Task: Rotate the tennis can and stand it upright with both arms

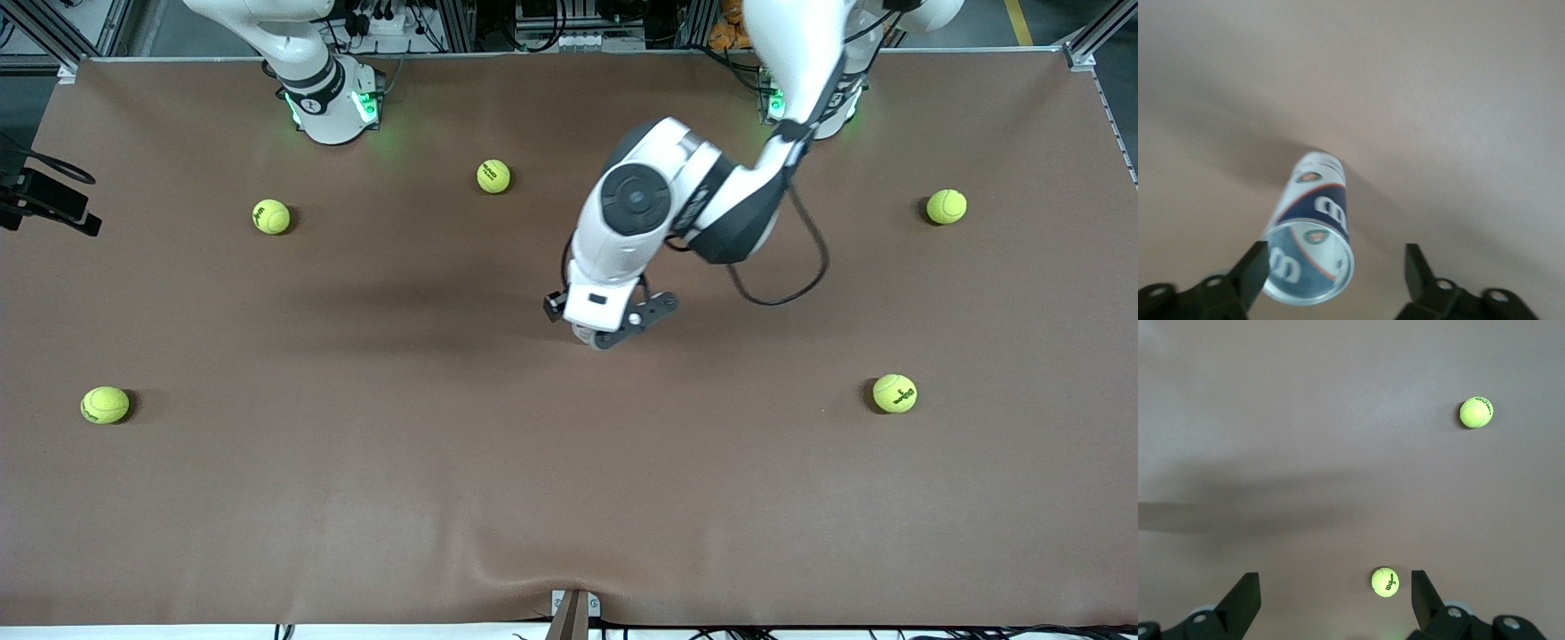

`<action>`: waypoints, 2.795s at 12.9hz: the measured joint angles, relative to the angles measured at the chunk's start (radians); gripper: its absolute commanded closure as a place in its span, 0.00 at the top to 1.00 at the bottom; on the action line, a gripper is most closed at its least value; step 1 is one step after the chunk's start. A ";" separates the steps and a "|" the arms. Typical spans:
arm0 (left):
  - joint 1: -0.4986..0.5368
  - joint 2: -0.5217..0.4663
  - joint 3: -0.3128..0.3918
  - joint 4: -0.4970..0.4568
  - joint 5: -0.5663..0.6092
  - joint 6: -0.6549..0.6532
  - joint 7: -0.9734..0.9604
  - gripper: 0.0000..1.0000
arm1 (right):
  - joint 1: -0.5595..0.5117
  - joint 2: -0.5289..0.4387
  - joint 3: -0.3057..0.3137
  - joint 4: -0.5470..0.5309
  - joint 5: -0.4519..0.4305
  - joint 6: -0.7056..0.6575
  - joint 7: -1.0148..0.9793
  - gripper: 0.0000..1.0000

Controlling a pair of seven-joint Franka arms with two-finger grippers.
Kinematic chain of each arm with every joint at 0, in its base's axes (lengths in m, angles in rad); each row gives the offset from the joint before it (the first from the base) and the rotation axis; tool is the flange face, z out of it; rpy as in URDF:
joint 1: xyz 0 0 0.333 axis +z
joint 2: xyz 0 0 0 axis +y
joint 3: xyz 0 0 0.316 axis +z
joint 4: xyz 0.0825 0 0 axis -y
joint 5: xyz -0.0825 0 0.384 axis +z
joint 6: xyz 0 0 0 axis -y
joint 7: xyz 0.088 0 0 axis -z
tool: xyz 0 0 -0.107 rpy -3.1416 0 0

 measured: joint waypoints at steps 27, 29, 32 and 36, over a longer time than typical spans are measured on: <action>0.532 -0.615 -0.002 -0.458 0.209 -0.293 0.873 1.00 | 0.018 0.001 0.018 0.001 0.005 0.009 0.000 1.00; 0.540 -0.621 0.000 -0.459 0.218 -0.293 0.888 1.00 | 0.019 0.001 0.018 0.001 0.005 0.009 0.000 1.00; 0.559 -0.639 0.014 -0.457 0.240 -0.294 0.970 1.00 | 0.020 0.001 0.019 0.001 0.005 0.009 0.000 1.00; 0.559 -0.641 0.016 -0.423 0.240 -0.294 0.989 1.00 | 0.023 0.001 0.019 0.001 0.005 0.009 0.000 1.00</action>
